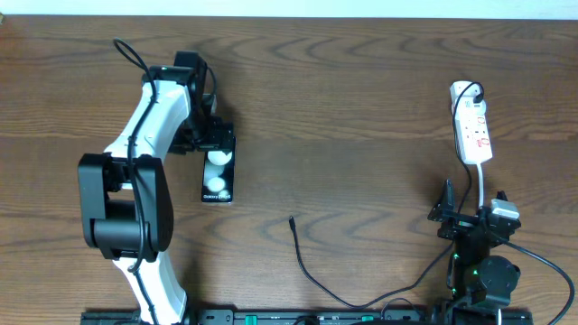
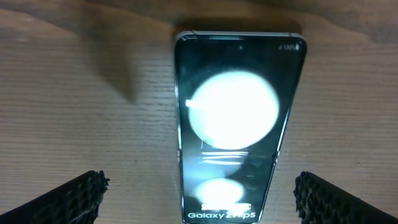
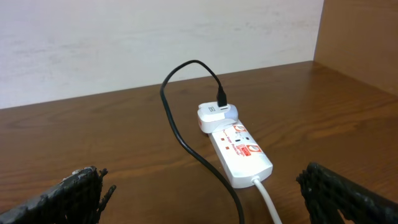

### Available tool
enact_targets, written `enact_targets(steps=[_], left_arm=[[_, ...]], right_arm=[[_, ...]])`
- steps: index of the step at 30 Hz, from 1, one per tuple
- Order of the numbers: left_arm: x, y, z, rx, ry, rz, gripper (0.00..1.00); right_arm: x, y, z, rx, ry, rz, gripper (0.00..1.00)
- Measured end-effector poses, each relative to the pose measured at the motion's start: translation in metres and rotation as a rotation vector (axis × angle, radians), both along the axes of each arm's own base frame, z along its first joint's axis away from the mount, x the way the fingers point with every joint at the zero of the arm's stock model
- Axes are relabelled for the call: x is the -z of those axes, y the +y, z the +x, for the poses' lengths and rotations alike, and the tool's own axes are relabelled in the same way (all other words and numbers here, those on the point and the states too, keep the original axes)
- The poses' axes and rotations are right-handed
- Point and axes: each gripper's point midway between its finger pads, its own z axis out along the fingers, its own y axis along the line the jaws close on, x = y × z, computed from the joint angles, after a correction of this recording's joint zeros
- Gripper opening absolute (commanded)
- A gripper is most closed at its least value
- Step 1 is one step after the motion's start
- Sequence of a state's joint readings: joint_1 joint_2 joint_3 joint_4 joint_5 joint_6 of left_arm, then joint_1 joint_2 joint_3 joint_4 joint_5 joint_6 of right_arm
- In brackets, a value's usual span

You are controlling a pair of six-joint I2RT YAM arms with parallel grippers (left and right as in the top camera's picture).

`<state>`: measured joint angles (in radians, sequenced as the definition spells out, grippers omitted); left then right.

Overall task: Plug charger to phone and switch on socket
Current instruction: 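Move the left gripper over the black phone and lower toward it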

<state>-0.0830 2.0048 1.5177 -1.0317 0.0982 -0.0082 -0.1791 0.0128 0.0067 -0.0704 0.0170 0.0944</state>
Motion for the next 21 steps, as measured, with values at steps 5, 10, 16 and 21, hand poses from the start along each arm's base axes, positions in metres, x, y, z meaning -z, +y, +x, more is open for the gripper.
enact_targets(steps=[5,10,16,21], left_arm=[[0.007,-0.01,-0.005,0.029,0.008,0.001,0.98],[0.013,-0.012,-0.011,0.025,0.018,0.042,0.98],[0.017,-0.006,-0.013,0.002,0.023,0.077,0.98],[0.025,-0.004,-0.016,-0.012,0.02,0.085,0.98]], right_arm=[[0.0,0.0,0.0,0.0,0.0,0.0,0.99],[0.0,0.0,0.0,0.0,0.0,0.0,0.99],[0.0,0.0,0.0,0.0,0.0,0.0,0.99],[0.0,0.0,0.0,0.0,0.0,0.0,0.99]])
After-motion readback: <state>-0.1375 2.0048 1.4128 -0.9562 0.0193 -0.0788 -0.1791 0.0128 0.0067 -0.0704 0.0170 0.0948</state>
